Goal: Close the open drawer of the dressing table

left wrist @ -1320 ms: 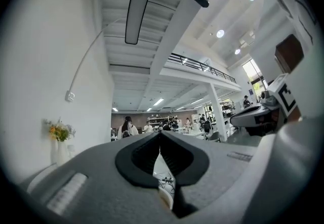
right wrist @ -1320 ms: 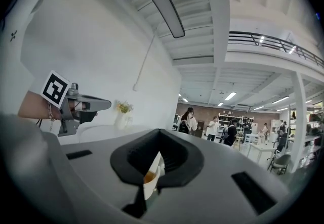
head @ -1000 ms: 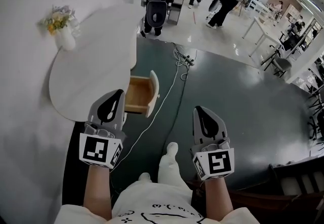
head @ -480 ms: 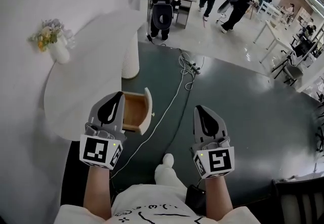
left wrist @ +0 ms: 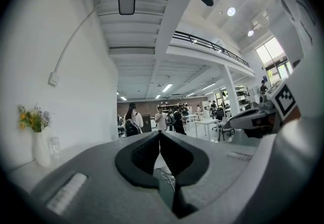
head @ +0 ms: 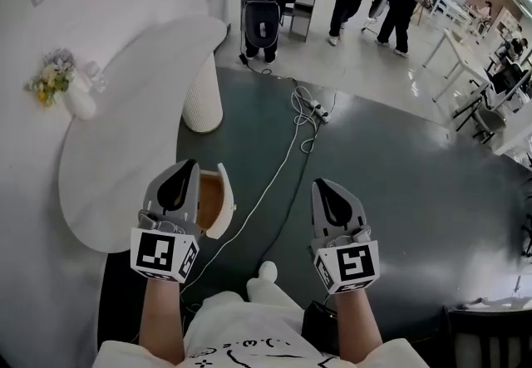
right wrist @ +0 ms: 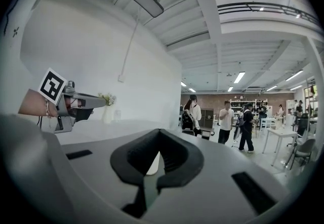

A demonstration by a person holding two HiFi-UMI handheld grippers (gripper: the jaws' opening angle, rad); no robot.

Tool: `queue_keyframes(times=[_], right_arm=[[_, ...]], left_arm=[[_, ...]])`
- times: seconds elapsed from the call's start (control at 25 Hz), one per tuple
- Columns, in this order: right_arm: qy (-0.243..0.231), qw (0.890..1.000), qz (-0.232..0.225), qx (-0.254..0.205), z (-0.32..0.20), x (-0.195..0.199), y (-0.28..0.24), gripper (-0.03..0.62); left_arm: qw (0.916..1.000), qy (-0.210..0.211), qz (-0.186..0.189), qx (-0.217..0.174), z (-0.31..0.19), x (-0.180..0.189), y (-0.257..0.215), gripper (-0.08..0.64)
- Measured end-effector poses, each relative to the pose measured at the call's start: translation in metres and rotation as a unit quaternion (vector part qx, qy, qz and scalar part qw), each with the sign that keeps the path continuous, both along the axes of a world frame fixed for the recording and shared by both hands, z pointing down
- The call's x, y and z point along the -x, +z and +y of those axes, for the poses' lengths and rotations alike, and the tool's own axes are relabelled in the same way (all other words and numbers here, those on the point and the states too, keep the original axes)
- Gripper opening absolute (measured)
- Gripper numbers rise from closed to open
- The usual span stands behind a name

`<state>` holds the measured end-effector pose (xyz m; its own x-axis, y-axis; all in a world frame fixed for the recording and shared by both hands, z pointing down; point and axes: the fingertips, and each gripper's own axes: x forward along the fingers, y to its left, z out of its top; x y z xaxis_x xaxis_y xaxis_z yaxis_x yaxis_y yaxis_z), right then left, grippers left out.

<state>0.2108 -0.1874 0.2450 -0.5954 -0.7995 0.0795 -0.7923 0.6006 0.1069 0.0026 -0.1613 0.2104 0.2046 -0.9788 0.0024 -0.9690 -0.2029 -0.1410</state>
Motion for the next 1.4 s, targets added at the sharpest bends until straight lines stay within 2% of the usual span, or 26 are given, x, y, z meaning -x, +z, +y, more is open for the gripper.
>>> queue_keyframes(times=[0.32,0.56,0.8,1.08,1.4], right_arm=[[-0.021,0.998,0.012,0.053,-0.023,0.027,0.05,0.0],[-0.008,0.995,0.026,0.093,-0.019,0.055,0.088,0.0],[-0.017,0.991,0.042,0.124,-0.008,0.087,0.13,0.0],[-0.029,0.984,0.051,0.169,0.0,0.12,0.199,0.0],[-0.039,0.977,0.062,0.201,0.002,0.144,0.266,0.0]], left_arm=[[0.9985,0.005,-0.004,0.054,-0.022,0.003,0.05,0.017],[0.9947,0.042,0.002,0.094,-0.028,0.013,0.091,0.017],[0.9908,0.069,0.008,0.116,-0.034,0.027,0.128,0.017],[0.987,0.076,0.013,0.141,-0.038,0.046,0.174,0.017],[0.9836,0.085,0.023,0.158,-0.039,0.051,0.211,0.017]])
